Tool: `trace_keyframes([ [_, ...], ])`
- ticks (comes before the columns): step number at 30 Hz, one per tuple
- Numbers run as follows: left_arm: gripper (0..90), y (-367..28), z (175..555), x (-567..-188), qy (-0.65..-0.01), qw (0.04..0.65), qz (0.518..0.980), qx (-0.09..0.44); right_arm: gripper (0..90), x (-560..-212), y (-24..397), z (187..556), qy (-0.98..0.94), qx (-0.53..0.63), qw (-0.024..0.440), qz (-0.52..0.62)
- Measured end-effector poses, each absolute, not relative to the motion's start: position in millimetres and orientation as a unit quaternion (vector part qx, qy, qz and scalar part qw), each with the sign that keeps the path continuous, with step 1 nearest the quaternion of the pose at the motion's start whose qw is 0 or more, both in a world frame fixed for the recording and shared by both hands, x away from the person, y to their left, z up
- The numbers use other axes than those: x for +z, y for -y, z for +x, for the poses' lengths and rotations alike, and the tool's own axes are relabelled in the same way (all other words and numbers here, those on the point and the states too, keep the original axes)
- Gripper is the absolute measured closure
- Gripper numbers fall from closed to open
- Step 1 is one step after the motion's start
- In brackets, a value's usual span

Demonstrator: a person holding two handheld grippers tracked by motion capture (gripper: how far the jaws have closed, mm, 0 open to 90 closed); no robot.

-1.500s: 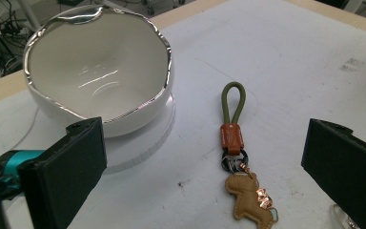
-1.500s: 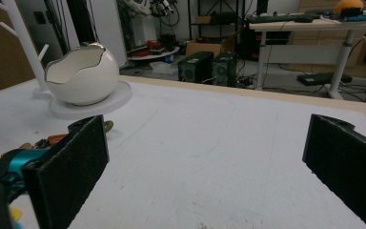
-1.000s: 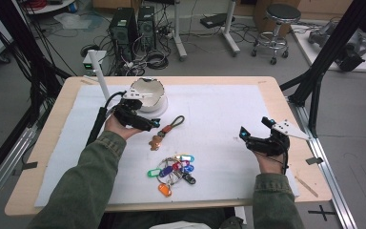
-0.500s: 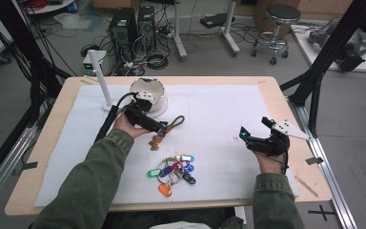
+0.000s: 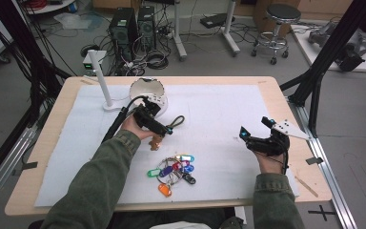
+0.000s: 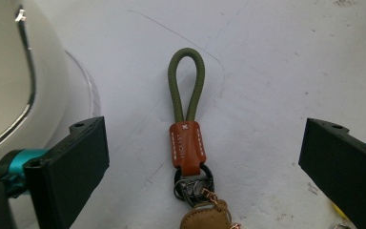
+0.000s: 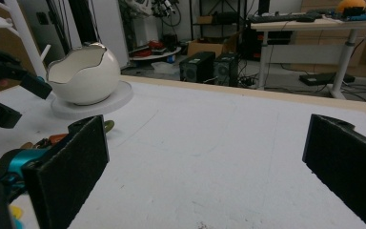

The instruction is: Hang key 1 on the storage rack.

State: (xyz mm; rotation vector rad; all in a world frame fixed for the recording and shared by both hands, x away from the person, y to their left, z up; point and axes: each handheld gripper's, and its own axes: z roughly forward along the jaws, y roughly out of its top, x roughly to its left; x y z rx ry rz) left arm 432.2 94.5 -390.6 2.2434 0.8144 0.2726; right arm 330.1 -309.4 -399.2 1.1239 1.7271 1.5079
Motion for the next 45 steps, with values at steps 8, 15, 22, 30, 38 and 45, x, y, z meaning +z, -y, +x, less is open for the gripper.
trace_keyframes([
  [8,6.7,-91,439,-402,-0.318,0.344,0.878,0.093,0.6,-399,310,329,-0.648,0.566,0.289,0.421],
  [15,7.6,-88,444,-413,-0.321,0.329,0.884,0.091,0.6,-400,310,329,-0.648,0.565,0.29,0.42],
  [22,8.3,-88,448,-421,-0.326,0.316,0.887,0.087,0.6,-400,310,330,-0.649,0.565,0.29,0.419],
  [30,16.3,-89,450,-426,-0.328,0.312,0.889,0.073,0.6,-400,310,330,-0.65,0.565,0.289,0.418],
  [38,27.7,-86,449,-430,-0.318,0.299,0.897,0.075,0.6,-400,310,330,-0.65,0.565,0.289,0.418],
  [45,56.9,-84,447,-427,-0.315,0.292,0.898,0.099,0.6,-400,310,329,-0.651,0.564,0.289,0.418],
])
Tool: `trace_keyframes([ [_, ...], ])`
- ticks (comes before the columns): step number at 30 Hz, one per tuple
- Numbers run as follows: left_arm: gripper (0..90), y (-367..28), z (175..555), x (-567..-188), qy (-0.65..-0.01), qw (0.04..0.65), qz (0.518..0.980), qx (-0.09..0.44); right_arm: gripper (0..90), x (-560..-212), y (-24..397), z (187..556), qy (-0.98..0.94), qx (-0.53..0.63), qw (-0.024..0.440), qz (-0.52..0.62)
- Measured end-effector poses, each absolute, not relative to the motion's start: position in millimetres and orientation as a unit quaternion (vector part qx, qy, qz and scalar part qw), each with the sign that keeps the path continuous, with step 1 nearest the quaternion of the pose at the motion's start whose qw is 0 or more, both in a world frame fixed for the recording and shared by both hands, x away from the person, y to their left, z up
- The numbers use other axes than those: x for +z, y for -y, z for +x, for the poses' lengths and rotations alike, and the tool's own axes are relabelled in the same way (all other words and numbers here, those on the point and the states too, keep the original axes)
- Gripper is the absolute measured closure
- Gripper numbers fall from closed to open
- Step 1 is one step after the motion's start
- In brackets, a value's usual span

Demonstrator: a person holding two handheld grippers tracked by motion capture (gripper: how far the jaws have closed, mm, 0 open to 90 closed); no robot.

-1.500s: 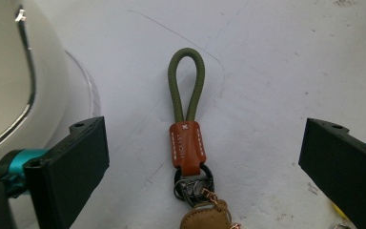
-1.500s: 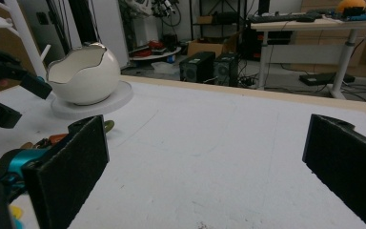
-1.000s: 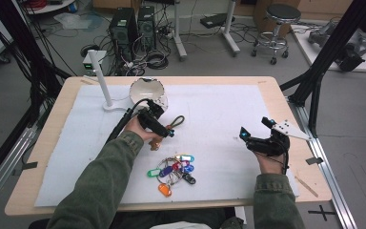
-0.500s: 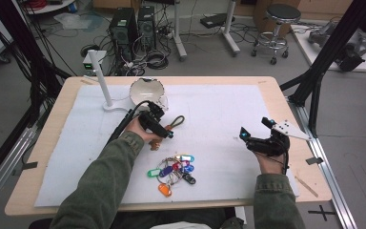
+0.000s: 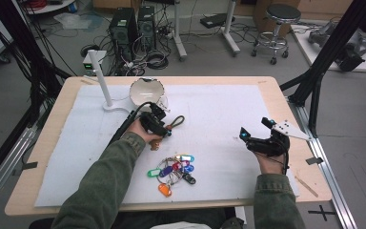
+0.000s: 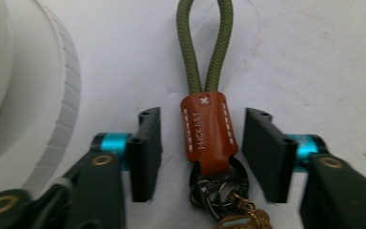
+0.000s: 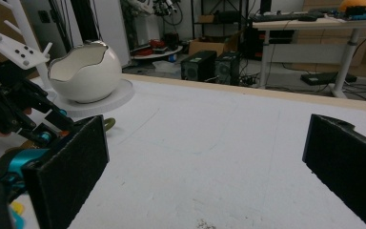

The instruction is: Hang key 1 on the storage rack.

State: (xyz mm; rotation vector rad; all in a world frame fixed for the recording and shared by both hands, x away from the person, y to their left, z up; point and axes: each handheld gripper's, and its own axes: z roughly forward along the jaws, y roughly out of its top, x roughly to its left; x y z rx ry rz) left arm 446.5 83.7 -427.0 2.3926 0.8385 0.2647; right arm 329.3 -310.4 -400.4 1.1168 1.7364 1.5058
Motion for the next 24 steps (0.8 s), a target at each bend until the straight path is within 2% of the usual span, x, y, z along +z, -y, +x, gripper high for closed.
trace_keyframes([
  [2,66.3,-83,445,-426,-0.308,0.29,0.9,0.103,0.6,-401,310,330,-0.651,0.564,0.29,0.417],
  [4,68.0,-82,444,-426,-0.3,0.29,0.902,0.109,0.6,-401,311,330,-0.652,0.564,0.29,0.416],
  [24,71.4,-93,443,-415,-0.298,0.296,0.901,0.105,0.6,-401,310,329,-0.651,0.564,0.287,0.419],
])
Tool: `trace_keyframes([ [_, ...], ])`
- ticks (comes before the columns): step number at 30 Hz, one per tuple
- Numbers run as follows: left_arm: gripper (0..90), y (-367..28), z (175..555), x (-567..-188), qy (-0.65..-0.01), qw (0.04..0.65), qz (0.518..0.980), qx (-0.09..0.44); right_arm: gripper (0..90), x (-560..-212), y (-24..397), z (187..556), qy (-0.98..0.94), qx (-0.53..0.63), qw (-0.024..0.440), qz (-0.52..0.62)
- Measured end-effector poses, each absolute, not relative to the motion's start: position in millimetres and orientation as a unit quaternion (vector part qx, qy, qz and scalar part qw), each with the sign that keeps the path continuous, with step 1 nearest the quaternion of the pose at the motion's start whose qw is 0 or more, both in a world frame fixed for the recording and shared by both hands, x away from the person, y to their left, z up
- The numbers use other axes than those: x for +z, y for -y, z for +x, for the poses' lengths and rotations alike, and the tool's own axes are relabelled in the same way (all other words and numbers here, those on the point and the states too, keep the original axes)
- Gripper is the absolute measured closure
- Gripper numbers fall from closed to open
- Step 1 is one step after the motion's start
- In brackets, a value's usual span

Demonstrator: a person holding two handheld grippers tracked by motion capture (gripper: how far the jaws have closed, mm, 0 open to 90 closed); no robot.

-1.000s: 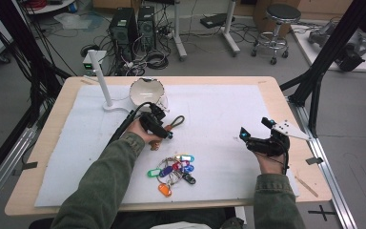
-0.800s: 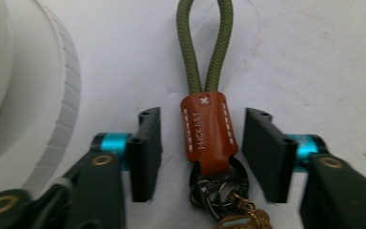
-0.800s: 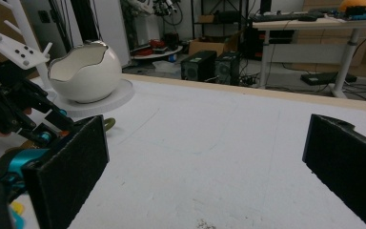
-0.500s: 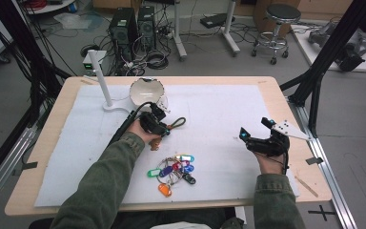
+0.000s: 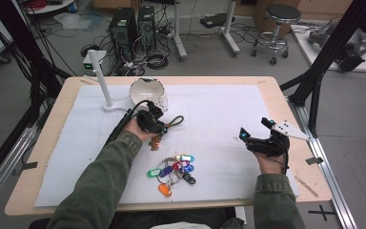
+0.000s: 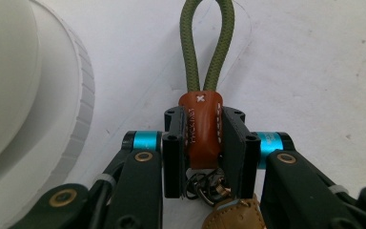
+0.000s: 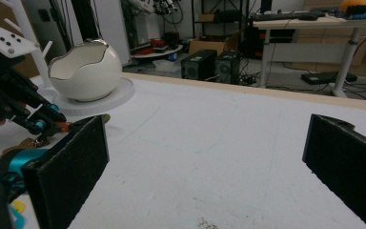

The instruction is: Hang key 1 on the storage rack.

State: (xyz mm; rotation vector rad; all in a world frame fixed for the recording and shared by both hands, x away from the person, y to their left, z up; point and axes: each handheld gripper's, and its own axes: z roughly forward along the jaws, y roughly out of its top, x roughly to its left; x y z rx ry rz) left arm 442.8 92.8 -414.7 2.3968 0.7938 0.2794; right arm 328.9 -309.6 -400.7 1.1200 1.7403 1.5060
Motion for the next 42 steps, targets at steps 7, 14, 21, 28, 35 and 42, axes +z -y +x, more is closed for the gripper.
trace_keyframes([
  [7,71.4,-99,440,-406,-0.297,0.303,0.9,0.1,0.6,-401,310,329,-0.652,0.562,0.287,0.419],
  [14,71.4,-103,435,-396,-0.301,0.311,0.897,0.091,0.6,-401,309,329,-0.653,0.562,0.288,0.419],
  [21,71.4,-107,426,-382,-0.295,0.327,0.893,0.097,0.6,-401,309,329,-0.653,0.562,0.286,0.42],
  [28,71.4,-125,423,-371,-0.311,0.337,0.882,0.105,0.6,-401,309,329,-0.653,0.561,0.285,0.421],
  [35,71.4,-144,418,-361,-0.323,0.349,0.872,0.11,0.6,-402,309,330,-0.653,0.56,0.287,0.42],
  [42,71.6,-157,414,-352,-0.331,0.36,0.865,0.114,0.6,-402,308,330,-0.653,0.56,0.288,0.42],
])
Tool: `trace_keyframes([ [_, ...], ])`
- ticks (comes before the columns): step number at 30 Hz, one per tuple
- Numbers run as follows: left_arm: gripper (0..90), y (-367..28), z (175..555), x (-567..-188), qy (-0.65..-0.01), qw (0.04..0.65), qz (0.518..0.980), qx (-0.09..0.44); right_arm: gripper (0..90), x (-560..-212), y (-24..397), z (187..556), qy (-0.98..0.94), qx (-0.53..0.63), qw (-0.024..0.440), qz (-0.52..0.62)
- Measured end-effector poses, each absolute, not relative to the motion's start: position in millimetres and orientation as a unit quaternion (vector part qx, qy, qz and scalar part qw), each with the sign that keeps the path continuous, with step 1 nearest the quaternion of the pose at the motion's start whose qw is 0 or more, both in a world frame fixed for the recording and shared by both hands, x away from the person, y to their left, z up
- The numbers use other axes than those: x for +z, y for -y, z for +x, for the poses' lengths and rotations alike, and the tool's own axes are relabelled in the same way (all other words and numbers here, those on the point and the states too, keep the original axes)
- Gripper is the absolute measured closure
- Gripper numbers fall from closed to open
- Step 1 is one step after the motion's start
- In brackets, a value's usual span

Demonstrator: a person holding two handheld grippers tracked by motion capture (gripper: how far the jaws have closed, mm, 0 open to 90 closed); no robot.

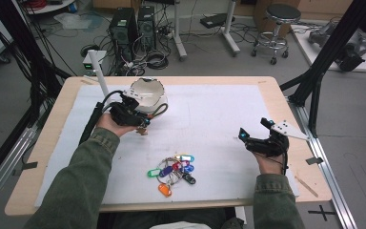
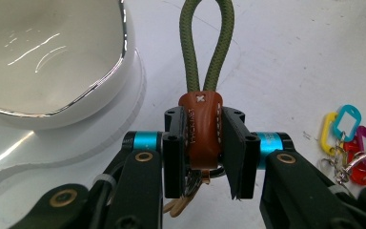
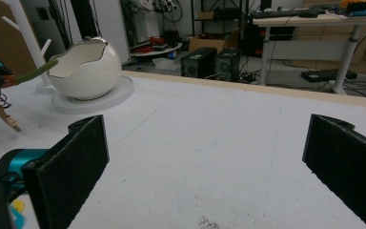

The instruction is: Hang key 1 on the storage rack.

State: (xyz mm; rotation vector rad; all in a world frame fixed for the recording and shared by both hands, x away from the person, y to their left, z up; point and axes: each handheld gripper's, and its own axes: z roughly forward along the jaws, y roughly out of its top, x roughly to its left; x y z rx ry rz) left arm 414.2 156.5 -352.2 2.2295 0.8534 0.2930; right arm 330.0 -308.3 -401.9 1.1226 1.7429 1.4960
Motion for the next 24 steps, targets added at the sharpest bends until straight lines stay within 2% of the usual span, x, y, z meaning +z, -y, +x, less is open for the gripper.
trace_keyframes([
  [24,71.6,-203,409,-332,-0.364,0.354,0.85,0.139,0.6,-402,308,330,-0.655,0.559,0.284,0.421],
])
